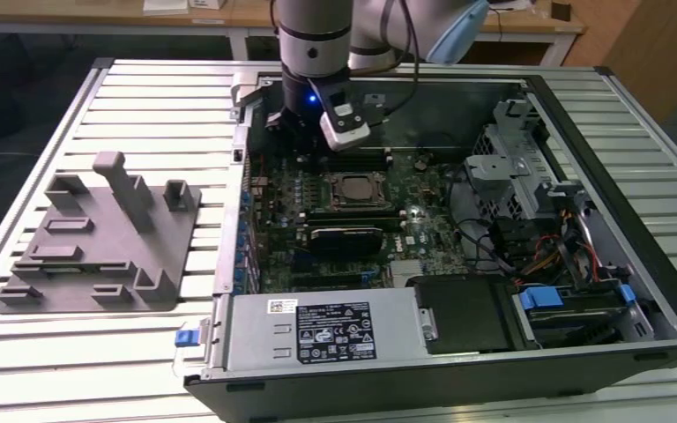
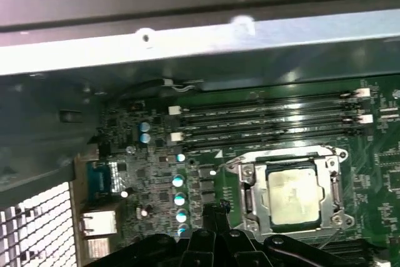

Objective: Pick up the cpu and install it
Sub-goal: 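Install the first cpu locking lever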

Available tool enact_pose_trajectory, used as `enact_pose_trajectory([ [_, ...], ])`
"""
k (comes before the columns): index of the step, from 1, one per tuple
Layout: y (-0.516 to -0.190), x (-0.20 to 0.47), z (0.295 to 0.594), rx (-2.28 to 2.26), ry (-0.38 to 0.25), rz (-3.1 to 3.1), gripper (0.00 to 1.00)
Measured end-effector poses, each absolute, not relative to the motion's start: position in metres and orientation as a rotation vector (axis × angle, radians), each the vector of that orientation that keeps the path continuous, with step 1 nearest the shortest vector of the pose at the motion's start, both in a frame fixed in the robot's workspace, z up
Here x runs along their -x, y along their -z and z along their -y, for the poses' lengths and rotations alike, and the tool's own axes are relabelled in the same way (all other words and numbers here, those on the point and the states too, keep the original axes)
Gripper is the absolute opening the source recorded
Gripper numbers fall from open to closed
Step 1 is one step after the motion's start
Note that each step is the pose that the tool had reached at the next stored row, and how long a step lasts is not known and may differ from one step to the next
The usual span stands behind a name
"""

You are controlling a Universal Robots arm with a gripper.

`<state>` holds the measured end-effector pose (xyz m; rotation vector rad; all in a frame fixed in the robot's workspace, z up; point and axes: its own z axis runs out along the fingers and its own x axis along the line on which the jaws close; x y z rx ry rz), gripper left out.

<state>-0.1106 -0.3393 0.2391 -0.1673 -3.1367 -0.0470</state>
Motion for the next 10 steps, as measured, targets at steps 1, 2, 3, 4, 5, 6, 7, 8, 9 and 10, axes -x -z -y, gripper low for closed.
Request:
enact_pose_trajectory([
  [1, -0.2392, 0.1120, 0.3393, 0.167, 0.056, 3.136, 0.11],
  [2, -0.2391, 0.1132, 0.3393, 0.167, 0.069, 3.136, 0.11],
  [3, -0.2391, 0.1142, 0.3393, 0.167, 0.085, 3.135, 0.11],
  [4, -0.2391, 0.1150, 0.3393, 0.167, 0.100, 3.134, 0.11],
  [5, -0.2391, 0.1158, 0.3393, 0.167, 0.116, 3.133, 0.11],
  [6, -0.2391, 0.1166, 0.3393, 0.167, 0.134, 3.131, 0.11],
  [7, -0.2391, 0.1173, 0.3393, 0.167, 0.151, 3.130, 0.11],
  [8, -0.2391, 0.1181, 0.3393, 0.167, 0.169, 3.128, 0.11],
  [9, -0.2391, 0.1188, 0.3393, 0.167, 0.188, 3.127, 0.11],
  [10, -0.2391, 0.1196, 0.3393, 0.167, 0.206, 3.125, 0.11],
])
